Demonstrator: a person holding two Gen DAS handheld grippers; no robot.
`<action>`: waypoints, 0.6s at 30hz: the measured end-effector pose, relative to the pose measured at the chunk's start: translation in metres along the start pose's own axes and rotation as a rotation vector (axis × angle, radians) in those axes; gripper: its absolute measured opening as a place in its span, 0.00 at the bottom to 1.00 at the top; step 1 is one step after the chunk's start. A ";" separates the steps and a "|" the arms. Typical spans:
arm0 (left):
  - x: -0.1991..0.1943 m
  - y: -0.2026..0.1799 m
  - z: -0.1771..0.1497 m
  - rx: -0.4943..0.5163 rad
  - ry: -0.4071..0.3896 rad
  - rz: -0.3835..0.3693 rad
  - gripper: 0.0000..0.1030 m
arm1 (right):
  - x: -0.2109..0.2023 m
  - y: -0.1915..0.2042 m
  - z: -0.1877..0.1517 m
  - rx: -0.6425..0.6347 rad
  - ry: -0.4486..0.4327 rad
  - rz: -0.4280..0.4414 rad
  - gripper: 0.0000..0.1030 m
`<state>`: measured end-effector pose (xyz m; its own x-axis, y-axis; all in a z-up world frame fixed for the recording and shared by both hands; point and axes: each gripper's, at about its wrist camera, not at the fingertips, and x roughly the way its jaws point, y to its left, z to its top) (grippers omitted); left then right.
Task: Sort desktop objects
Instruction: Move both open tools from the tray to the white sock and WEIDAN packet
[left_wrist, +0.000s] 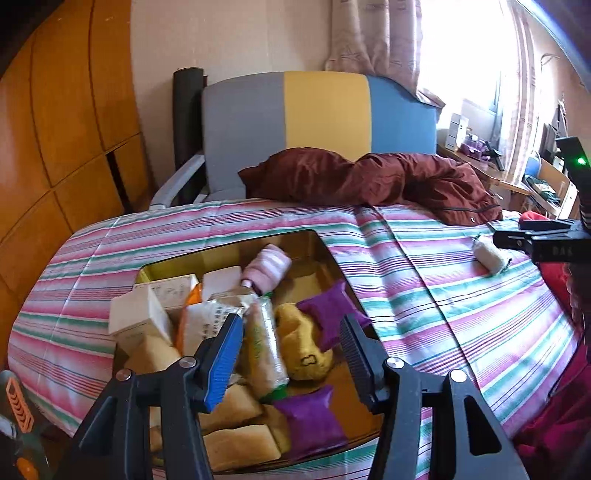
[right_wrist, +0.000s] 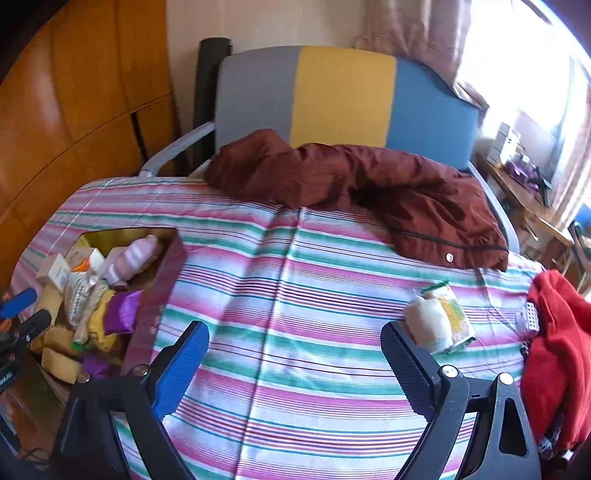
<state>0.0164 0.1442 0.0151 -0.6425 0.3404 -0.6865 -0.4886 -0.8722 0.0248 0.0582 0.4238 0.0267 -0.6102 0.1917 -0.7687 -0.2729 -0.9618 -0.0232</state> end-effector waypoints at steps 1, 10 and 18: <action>0.001 -0.004 0.001 0.010 0.001 -0.003 0.53 | 0.001 -0.005 0.001 0.009 0.003 -0.007 0.92; 0.012 -0.030 0.009 0.073 0.017 -0.024 0.53 | 0.009 -0.057 0.007 0.129 0.033 -0.030 0.92; 0.021 -0.057 0.013 0.133 0.031 -0.070 0.53 | 0.023 -0.108 0.008 0.260 0.067 -0.047 0.92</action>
<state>0.0230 0.2059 0.0084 -0.5870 0.3858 -0.7118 -0.6067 -0.7917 0.0712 0.0676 0.5336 0.0162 -0.5440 0.2132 -0.8116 -0.4867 -0.8680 0.0983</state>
